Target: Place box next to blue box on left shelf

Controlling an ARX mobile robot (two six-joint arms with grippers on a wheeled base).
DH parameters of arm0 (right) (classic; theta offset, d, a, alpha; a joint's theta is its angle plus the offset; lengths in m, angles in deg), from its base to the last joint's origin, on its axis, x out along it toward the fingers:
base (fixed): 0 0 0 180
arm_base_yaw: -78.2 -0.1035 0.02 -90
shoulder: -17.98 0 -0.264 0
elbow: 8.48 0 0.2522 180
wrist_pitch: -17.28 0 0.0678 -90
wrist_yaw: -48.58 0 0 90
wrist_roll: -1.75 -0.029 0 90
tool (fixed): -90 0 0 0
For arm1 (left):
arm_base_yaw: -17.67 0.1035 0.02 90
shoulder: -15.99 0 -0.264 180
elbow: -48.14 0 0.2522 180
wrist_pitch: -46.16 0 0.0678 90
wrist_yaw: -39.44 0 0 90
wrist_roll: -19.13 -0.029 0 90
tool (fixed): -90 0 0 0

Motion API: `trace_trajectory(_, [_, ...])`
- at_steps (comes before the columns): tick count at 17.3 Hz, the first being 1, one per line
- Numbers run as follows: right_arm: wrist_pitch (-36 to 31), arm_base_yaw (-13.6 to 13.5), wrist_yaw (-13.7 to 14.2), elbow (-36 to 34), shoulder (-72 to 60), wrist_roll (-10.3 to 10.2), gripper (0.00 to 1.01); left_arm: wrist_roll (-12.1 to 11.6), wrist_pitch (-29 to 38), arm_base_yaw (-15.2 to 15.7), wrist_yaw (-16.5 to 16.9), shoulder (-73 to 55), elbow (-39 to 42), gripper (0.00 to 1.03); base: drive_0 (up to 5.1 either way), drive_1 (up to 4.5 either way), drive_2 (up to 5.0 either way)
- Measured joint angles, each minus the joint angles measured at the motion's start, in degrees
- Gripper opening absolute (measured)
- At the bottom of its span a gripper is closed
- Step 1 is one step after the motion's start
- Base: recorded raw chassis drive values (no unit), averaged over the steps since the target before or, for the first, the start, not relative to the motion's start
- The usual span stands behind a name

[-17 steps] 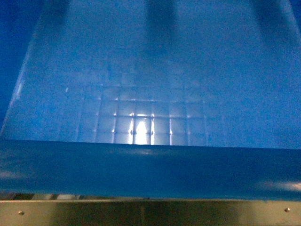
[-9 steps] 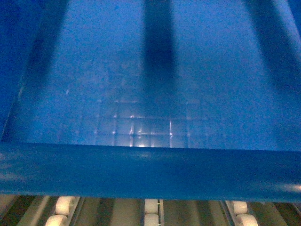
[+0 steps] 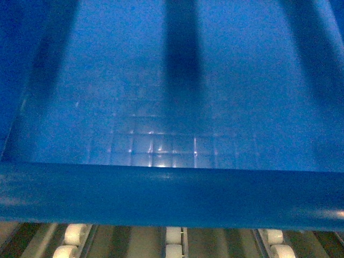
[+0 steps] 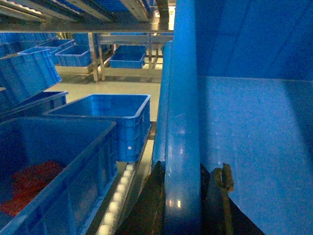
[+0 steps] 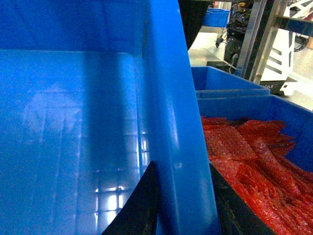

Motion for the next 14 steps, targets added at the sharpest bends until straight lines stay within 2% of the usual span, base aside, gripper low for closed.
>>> trace_trajectory(14, [0.0,0.0,0.0,0.0,0.0,0.0,0.2,0.0,0.0,0.0,0.0,0.0,0.0,0.11,0.0,0.0,0.0])
